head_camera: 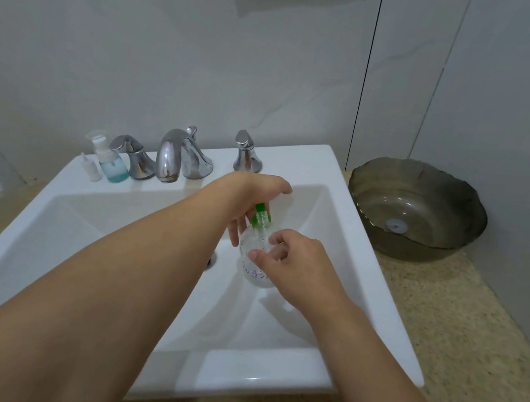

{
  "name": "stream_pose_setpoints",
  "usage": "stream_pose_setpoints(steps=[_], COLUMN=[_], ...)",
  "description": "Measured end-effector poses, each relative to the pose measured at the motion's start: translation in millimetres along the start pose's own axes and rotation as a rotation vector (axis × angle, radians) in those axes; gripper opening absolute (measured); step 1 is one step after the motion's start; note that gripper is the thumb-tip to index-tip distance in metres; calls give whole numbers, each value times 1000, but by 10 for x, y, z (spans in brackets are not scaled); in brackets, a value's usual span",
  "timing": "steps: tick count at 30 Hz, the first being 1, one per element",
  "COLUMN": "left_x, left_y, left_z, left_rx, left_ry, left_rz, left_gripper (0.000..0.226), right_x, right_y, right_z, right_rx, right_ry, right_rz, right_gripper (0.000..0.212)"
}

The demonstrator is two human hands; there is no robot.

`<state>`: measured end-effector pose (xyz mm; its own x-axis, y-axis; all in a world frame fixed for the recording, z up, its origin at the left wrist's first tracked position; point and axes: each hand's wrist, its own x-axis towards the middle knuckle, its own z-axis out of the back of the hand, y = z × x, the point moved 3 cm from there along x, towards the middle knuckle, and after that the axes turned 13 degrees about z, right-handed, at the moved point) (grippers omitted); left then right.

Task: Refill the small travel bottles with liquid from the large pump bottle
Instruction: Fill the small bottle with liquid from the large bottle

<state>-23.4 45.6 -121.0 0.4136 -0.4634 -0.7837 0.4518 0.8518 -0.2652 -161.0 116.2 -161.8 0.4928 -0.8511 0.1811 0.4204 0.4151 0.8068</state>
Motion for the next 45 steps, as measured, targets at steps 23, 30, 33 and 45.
stream_pose_setpoints(steps=[23,30,33,45], left_x=[276,107,57,239], left_y=[67,2,-10,46], left_z=[-177,-38,13,-112], left_rx=[-150,-76,-62,-135], left_ry=[67,157,155,-56], left_rz=[24,10,18,18], left_gripper=[44,69,77,52], right_x=[15,9,7,31], right_y=[-38,4,16,-37], right_z=[-52,-18,-9,-58], right_rx=[-46,-10,1,-74], right_ry=[54,10,6,56], right_rz=[1,20,19,-5], right_gripper=[47,50,50,43])
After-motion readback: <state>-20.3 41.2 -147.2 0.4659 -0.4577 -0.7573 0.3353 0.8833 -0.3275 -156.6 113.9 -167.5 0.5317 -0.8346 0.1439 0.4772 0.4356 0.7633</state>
